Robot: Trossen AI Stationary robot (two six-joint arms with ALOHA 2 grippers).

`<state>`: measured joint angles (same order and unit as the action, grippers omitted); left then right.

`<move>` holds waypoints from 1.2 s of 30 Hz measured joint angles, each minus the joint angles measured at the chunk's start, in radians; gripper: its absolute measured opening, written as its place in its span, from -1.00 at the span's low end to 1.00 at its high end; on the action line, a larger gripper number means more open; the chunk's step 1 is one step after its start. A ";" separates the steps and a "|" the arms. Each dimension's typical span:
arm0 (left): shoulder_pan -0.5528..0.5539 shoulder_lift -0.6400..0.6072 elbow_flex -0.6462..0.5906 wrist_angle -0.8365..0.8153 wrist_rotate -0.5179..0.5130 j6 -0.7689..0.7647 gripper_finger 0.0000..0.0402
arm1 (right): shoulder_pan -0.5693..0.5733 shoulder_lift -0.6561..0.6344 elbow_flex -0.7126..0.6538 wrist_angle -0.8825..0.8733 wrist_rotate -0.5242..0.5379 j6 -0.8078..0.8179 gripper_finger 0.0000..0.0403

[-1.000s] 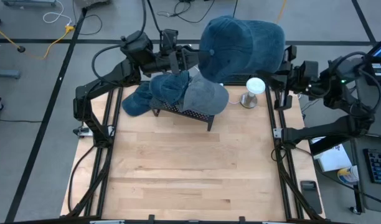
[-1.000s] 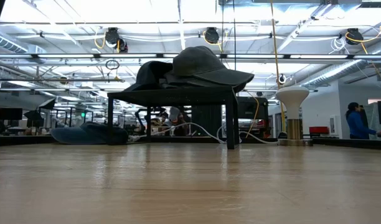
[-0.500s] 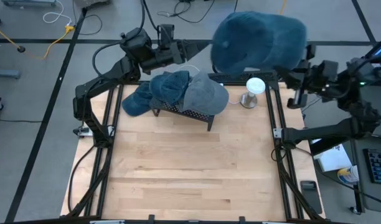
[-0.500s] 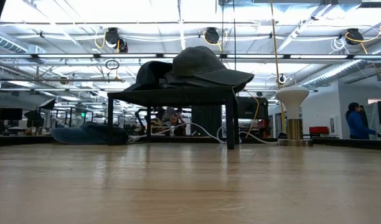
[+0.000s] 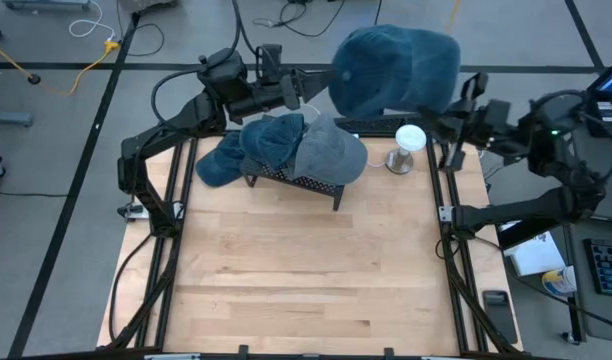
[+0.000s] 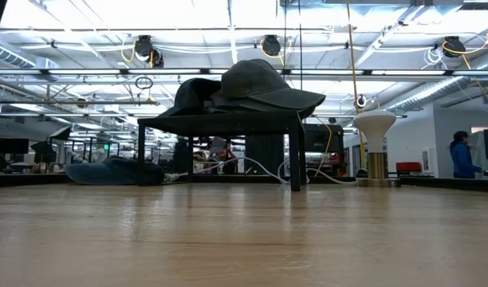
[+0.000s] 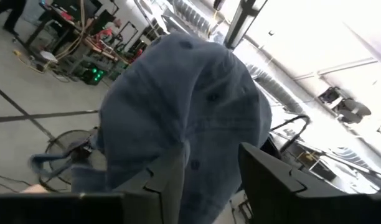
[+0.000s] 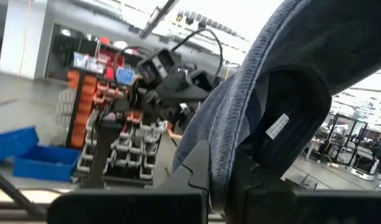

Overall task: Pick & Place hat
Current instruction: Stack the blue cap on the blue cap on the shelf

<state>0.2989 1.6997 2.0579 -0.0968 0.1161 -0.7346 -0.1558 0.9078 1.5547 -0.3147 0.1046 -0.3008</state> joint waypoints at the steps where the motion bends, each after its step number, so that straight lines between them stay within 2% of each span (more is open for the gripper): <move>1: 0.000 0.000 0.000 -0.007 -0.005 0.001 -0.22 | 0.000 0.007 0.000 0.004 0.000 -0.003 -0.98; 7: 0.000 -0.001 0.000 -0.095 -0.038 0.007 -0.23 | 0.000 0.023 0.000 0.018 0.000 -0.009 -0.98; 13: -0.001 -0.001 0.000 -0.107 -0.089 0.009 -0.22 | 0.000 0.022 0.000 0.017 -0.002 -0.003 -0.98; 19: 0.000 -0.001 0.000 -0.111 -0.079 0.029 -0.15 | 0.000 0.030 0.000 0.012 -0.005 0.028 -0.98; 23: 0.000 -0.001 0.000 -0.121 -0.074 0.042 -0.07 | 0.001 0.043 0.000 0.020 -0.057 0.063 -0.98; 28: 0.005 -0.001 0.000 -0.147 -0.075 0.047 0.06 | 0.002 0.056 0.000 0.022 -0.062 0.098 -0.98; 36: 0.008 -0.001 0.000 -0.218 -0.177 0.046 0.06 | 0.039 0.064 0.000 0.046 -0.084 0.107 -0.98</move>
<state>0.3065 1.6989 2.0579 -0.3147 -0.0613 -0.6887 -0.1171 0.9714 1.5551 -0.2685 0.0207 -0.1939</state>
